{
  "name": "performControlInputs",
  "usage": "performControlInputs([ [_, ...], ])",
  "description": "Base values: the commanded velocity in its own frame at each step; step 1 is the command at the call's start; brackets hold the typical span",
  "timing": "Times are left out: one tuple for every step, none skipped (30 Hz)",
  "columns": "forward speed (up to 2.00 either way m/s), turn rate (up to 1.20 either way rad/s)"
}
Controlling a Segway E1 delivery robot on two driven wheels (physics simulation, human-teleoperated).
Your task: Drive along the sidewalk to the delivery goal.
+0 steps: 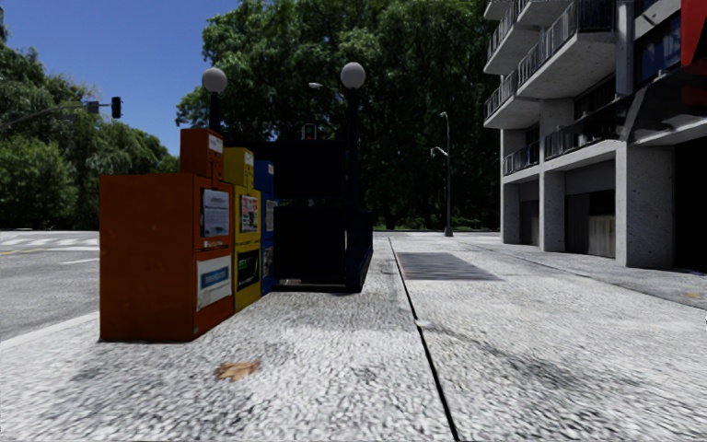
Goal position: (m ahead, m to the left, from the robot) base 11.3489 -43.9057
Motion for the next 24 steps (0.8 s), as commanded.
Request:
performControlInputs([
  [2.00, -0.47],
  [2.00, -0.47],
  [2.00, -0.47],
  [2.00, -0.47],
  [2.00, -0.47],
  [2.00, -0.47],
  [2.00, -0.47],
  [2.00, -0.47],
  [2.00, -0.47],
  [2.00, -0.47],
  [2.00, -0.47],
  [2.00, -0.47],
  [2.00, -0.47],
  [2.00, -0.47],
  [2.00, -0.47],
  [2.00, -0.47],
  [2.00, -0.47],
  [2.00, -0.47],
  [2.00, -0.39],
  [2.00, -0.39],
  [2.00, -0.15],
  [2.00, 0.00],
  [2.00, 0.00],
  [2.00, 0.00],
])
